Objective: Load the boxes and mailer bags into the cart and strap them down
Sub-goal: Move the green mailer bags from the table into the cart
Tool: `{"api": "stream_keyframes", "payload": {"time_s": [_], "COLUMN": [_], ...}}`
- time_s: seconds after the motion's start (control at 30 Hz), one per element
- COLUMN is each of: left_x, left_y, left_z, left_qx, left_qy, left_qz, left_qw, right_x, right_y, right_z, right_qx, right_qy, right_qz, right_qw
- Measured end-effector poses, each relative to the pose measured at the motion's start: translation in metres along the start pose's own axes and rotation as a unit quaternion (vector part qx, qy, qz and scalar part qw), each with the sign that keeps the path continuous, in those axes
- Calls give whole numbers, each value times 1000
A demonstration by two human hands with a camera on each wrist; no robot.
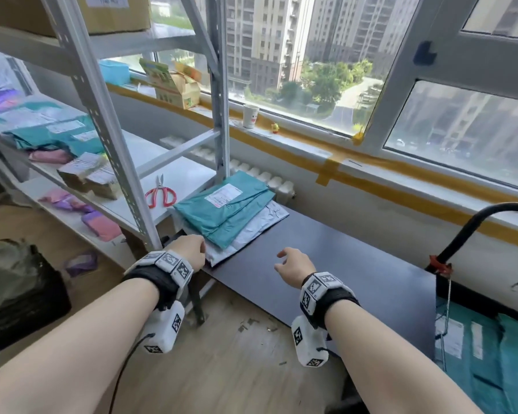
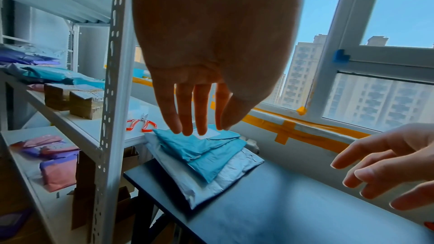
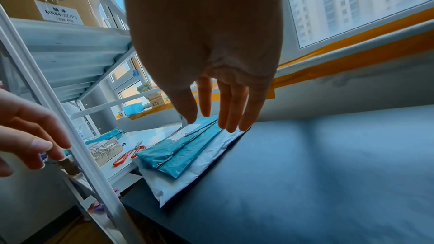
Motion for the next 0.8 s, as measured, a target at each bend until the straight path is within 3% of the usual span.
{"api": "stream_keyframes", "payload": {"time_s": [0.27, 0.53, 0.8], "left_x": [10, -7, -27], "left_y": [-114, -222, -267], "left_z": [-45, -55, -52], "left_qx": [36, 82, 68], "left_qy": [47, 65, 92], "left_qz": [5, -43, -64], "left_qw": [998, 994, 991], "right_x": [-32, -56, -76], "right_y": [-133, -250, -314], "right_z": [-35, -36, -27], "right_qx": [5, -62, -129], "right_qy": [-95, -240, -339], "right_qz": [-8, 1, 56], "right_qw": [995, 969, 930]}}
Point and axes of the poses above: each hand's wrist, its own y-axis away from the middle knuckle, its own x-axis out of the back of the hand, z = x × y, the point moved 9 cm from there along -y, towards the middle knuckle, and after that the axes turned 7 degrees about x, right-handed, at the moved point
